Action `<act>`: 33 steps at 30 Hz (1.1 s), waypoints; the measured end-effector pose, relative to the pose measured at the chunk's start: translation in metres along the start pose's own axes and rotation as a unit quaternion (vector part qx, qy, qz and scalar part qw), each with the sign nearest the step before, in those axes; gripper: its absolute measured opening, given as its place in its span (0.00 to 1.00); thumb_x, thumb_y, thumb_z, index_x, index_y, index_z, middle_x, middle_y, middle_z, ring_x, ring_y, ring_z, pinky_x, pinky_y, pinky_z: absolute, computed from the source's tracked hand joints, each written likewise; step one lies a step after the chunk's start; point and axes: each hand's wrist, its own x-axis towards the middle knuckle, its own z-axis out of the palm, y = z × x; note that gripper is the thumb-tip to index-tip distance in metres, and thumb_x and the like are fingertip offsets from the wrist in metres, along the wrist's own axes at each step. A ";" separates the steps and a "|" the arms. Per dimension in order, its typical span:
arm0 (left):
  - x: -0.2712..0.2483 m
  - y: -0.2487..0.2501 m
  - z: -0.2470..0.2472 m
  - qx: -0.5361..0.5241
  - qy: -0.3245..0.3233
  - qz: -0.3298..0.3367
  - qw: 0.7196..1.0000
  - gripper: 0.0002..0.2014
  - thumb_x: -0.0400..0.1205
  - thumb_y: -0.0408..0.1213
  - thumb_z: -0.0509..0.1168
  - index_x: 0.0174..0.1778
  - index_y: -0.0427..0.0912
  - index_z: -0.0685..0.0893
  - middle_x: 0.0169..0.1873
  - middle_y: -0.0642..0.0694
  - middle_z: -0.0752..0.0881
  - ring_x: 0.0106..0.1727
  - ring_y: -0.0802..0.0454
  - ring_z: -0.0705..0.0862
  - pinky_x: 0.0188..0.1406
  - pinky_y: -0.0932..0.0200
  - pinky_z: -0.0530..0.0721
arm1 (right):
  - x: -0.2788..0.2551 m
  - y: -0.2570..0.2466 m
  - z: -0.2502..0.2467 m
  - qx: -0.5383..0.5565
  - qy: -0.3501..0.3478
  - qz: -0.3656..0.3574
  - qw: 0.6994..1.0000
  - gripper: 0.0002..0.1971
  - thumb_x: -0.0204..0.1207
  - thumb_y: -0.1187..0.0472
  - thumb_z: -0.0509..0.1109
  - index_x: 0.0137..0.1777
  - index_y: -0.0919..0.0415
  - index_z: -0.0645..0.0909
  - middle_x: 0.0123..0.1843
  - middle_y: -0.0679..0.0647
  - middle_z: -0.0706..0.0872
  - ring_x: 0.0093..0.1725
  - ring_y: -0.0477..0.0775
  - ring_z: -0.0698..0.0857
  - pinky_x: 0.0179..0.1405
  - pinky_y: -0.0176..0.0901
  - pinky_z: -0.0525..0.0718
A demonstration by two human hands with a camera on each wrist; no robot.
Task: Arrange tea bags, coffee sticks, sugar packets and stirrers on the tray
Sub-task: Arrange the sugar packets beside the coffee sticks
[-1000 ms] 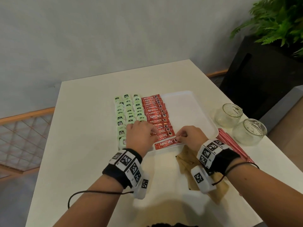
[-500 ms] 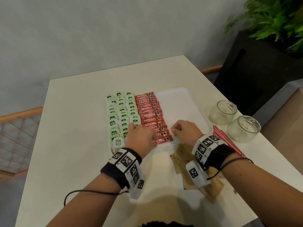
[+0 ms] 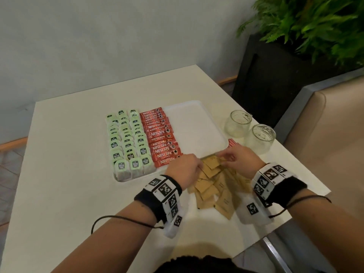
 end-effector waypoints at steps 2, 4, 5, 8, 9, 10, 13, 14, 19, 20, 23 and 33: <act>-0.002 0.005 0.003 0.031 0.000 0.003 1.000 0.15 0.83 0.34 0.57 0.53 0.50 0.90 0.53 0.49 0.86 0.54 0.47 0.85 0.43 0.54 0.82 | -0.004 0.000 0.010 -0.016 -0.008 -0.004 1.000 0.18 0.73 0.56 0.76 0.63 0.44 0.85 0.55 0.42 0.84 0.54 0.44 0.83 0.57 0.39 0.81; -0.005 0.007 0.004 0.031 -0.001 0.004 0.999 0.15 0.83 0.35 0.57 0.51 0.49 0.90 0.51 0.49 0.88 0.52 0.47 0.86 0.44 0.54 0.83 | -0.011 -0.002 0.012 -0.030 -0.005 0.002 1.000 0.16 0.74 0.54 0.76 0.62 0.44 0.85 0.55 0.43 0.80 0.54 0.45 0.83 0.58 0.42 0.81; -0.007 0.006 0.003 0.020 -0.002 -0.001 1.000 0.14 0.83 0.35 0.58 0.50 0.48 0.91 0.50 0.49 0.88 0.51 0.48 0.86 0.46 0.53 0.84 | -0.012 -0.004 0.011 -0.039 -0.009 0.002 0.999 0.14 0.74 0.52 0.75 0.60 0.43 0.86 0.54 0.43 0.79 0.53 0.44 0.82 0.56 0.41 0.81; -0.012 0.007 0.001 0.006 0.030 -0.054 0.998 0.11 0.84 0.41 0.61 0.52 0.46 0.90 0.52 0.50 0.89 0.52 0.49 0.86 0.47 0.56 0.82 | -0.015 -0.010 0.007 -0.045 -0.006 0.007 0.999 0.10 0.75 0.47 0.73 0.53 0.46 0.87 0.50 0.42 0.82 0.51 0.44 0.82 0.49 0.39 0.78; -0.014 0.009 0.000 0.023 0.042 -0.082 0.995 0.13 0.85 0.46 0.61 0.54 0.45 0.88 0.52 0.49 0.88 0.52 0.50 0.86 0.44 0.57 0.80 | -0.014 -0.012 0.006 -0.041 0.001 0.018 0.999 0.12 0.75 0.46 0.73 0.54 0.49 0.87 0.49 0.43 0.83 0.50 0.45 0.82 0.48 0.39 0.78; -0.015 0.012 -0.002 0.049 0.043 -0.111 0.992 0.16 0.85 0.52 0.61 0.54 0.43 0.86 0.51 0.49 0.87 0.51 0.49 0.85 0.41 0.58 0.77 | -0.011 -0.014 0.007 -0.041 0.004 0.031 0.999 0.15 0.75 0.43 0.72 0.54 0.52 0.85 0.49 0.45 0.84 0.49 0.46 0.82 0.48 0.40 0.79; -0.016 0.026 -0.003 0.105 0.002 -0.189 0.976 0.31 0.78 0.71 0.58 0.41 0.42 0.77 0.35 0.50 0.80 0.37 0.50 0.81 0.33 0.58 0.73 | -0.002 -0.024 0.013 -0.057 -0.012 0.077 0.995 0.25 0.69 0.36 0.73 0.56 0.55 0.79 0.51 0.48 0.84 0.51 0.50 0.83 0.53 0.46 0.83; -0.015 0.031 -0.002 0.101 -0.009 -0.206 0.973 0.33 0.74 0.75 0.58 0.38 0.42 0.75 0.32 0.50 0.78 0.34 0.52 0.78 0.32 0.58 0.73 | 0.000 -0.027 0.016 -0.056 -0.019 0.092 0.994 0.27 0.66 0.36 0.75 0.56 0.55 0.78 0.51 0.49 0.84 0.50 0.50 0.84 0.53 0.49 0.84; -0.004 0.041 0.008 0.091 -0.034 -0.224 0.970 0.42 0.70 0.74 0.65 0.64 0.38 0.75 0.56 0.44 0.85 0.55 0.46 0.85 0.44 0.55 0.75 | 0.007 -0.032 0.016 -0.033 -0.029 0.097 0.994 0.13 0.67 0.50 0.79 0.42 0.59 0.84 0.37 0.51 0.86 0.42 0.53 0.86 0.40 0.44 0.84; -0.003 0.042 0.009 0.081 -0.036 -0.227 0.970 0.42 0.71 0.72 0.67 0.66 0.38 0.74 0.59 0.43 0.84 0.59 0.45 0.84 0.47 0.55 0.76 | 0.008 -0.029 0.014 -0.014 -0.027 0.101 0.994 0.12 0.67 0.51 0.79 0.43 0.58 0.84 0.38 0.50 0.86 0.44 0.53 0.86 0.41 0.44 0.84; -0.002 0.038 0.012 0.044 -0.048 -0.233 0.970 0.40 0.72 0.68 0.70 0.67 0.38 0.72 0.61 0.42 0.82 0.62 0.44 0.83 0.53 0.53 0.79 | 0.008 -0.019 0.009 0.032 -0.019 0.120 0.992 0.21 0.64 0.51 0.83 0.52 0.52 0.78 0.48 0.49 0.83 0.48 0.50 0.83 0.46 0.44 0.81; -0.003 0.022 0.014 -0.143 -0.007 -0.159 0.977 0.16 0.83 0.44 0.66 0.62 0.40 0.78 0.57 0.42 0.85 0.56 0.43 0.83 0.52 0.51 0.81 | -0.004 -0.021 0.008 0.198 -0.061 0.066 0.976 0.08 0.73 0.59 0.77 0.36 0.60 0.84 0.30 0.52 0.83 0.28 0.49 0.80 0.29 0.39 0.79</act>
